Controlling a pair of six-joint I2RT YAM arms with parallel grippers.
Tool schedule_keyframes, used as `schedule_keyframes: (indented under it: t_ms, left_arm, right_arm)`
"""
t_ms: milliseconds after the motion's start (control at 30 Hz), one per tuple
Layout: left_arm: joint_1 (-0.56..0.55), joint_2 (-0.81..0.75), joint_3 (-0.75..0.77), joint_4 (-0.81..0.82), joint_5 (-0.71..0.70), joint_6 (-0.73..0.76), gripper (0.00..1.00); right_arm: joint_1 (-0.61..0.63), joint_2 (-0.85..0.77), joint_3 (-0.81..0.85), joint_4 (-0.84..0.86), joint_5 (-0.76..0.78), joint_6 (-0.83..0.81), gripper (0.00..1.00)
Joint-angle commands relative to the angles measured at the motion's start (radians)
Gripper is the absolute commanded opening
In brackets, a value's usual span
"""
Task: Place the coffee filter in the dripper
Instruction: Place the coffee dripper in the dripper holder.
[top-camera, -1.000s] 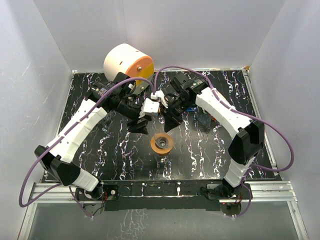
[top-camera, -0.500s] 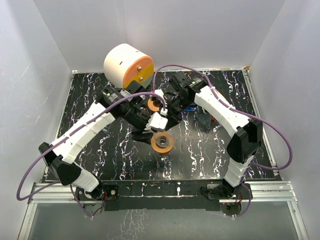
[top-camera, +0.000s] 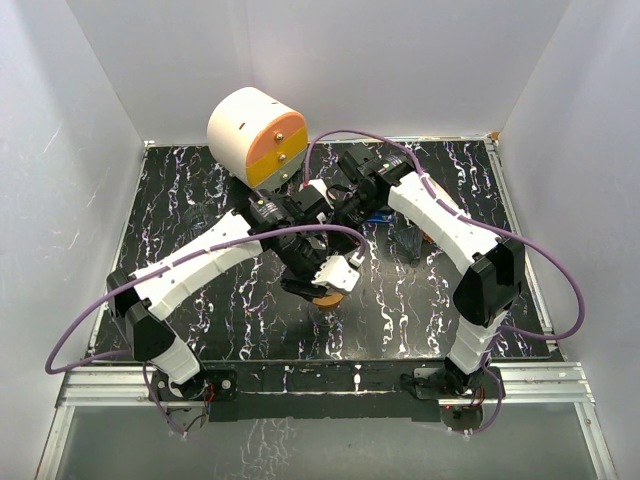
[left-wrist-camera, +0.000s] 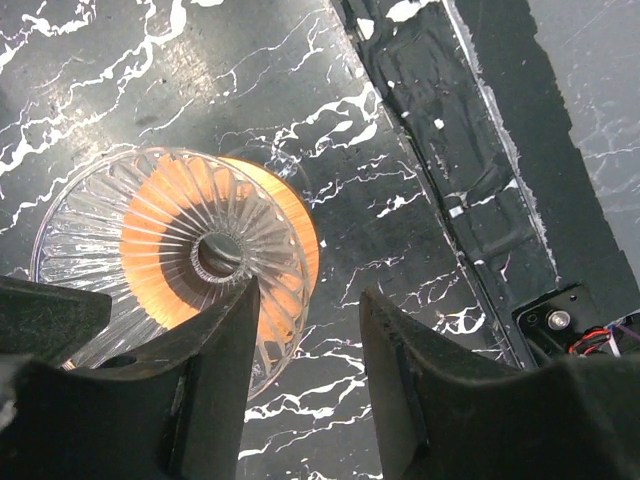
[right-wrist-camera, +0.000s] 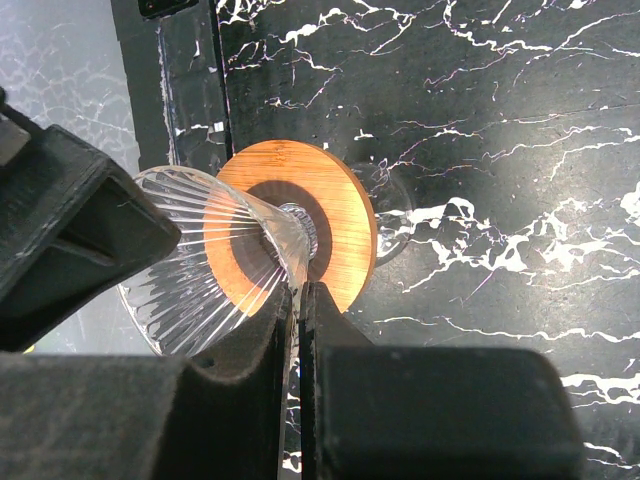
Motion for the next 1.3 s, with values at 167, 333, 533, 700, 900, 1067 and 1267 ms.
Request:
schedule_keyframes:
  t_ms: [167, 333, 533, 700, 900, 1067, 1267]
  left_arm:
    - [-0.007, -0.016, -0.047, 0.025, -0.053, 0.012, 0.30]
    - [-0.007, -0.026, -0.068, 0.033, -0.067, 0.007, 0.25]
    - [-0.002, -0.039, -0.094, 0.042, -0.066, 0.000, 0.22]
    - [0.002, -0.049, -0.117, 0.046, -0.062, -0.004, 0.22]
    - [0.011, -0.060, -0.150, 0.064, -0.055, -0.021, 0.20]
    - [0.025, -0.068, -0.168, 0.077, -0.043, -0.041, 0.18]
    - [0.036, -0.076, -0.197, 0.094, -0.031, -0.061, 0.15]
  right_arm:
    - [0.012, -0.010, 0.041, 0.006, -0.004, 0.006, 0.03]
    - [0.012, -0.021, 0.029, 0.010, 0.001, 0.005, 0.08]
    - [0.012, -0.031, 0.016, 0.012, 0.013, 0.006, 0.16]
    - [0.012, -0.029, 0.014, 0.011, 0.022, 0.005, 0.21]
    - [0.013, -0.015, 0.021, 0.009, 0.019, 0.006, 0.19]
    - [0.016, -0.011, 0.017, 0.013, 0.028, 0.007, 0.16]
    - [0.019, -0.006, 0.015, 0.018, 0.038, 0.011, 0.13]
